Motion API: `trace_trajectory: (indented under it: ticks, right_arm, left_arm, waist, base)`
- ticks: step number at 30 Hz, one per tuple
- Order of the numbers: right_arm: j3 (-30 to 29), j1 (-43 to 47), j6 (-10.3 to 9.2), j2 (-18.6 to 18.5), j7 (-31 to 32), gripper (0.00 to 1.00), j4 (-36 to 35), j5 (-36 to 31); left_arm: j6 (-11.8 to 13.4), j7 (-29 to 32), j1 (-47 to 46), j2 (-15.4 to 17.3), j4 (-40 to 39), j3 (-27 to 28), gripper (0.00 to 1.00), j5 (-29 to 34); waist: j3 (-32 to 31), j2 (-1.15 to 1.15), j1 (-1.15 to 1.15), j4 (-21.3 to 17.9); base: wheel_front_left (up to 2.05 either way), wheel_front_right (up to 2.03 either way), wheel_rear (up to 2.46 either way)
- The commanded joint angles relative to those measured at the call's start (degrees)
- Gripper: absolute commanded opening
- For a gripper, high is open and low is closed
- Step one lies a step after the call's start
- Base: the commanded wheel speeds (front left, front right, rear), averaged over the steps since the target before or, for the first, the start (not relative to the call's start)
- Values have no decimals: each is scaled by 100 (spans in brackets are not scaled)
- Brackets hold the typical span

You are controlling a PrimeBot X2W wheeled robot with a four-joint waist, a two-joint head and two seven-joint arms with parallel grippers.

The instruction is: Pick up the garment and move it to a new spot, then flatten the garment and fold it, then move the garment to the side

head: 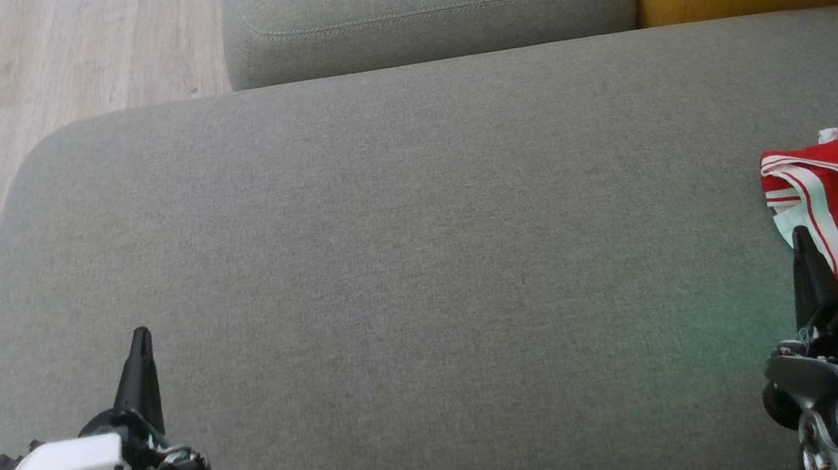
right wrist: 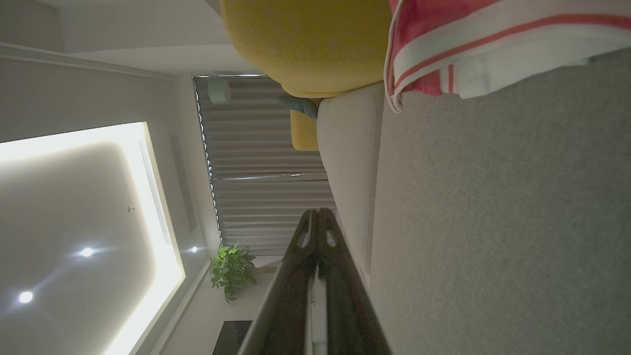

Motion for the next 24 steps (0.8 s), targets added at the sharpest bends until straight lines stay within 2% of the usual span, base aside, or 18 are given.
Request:
trace_trajectory:
  ticks: [1,24]
  right_arm:
    - [117,-107,39,-27,34,0,-224,41]
    - [117,-107,39,-27,33,0,-224,41]
  left_arm:
    - [-42,44,-335,86,-220,203,0,-25]
    - [-42,44,-335,86,-221,203,0,-25]
  waist:
    - [0,0,0,0]
    - [0,0,0,0]
  base:
    - [0,0,0]
    - [0,0,0]
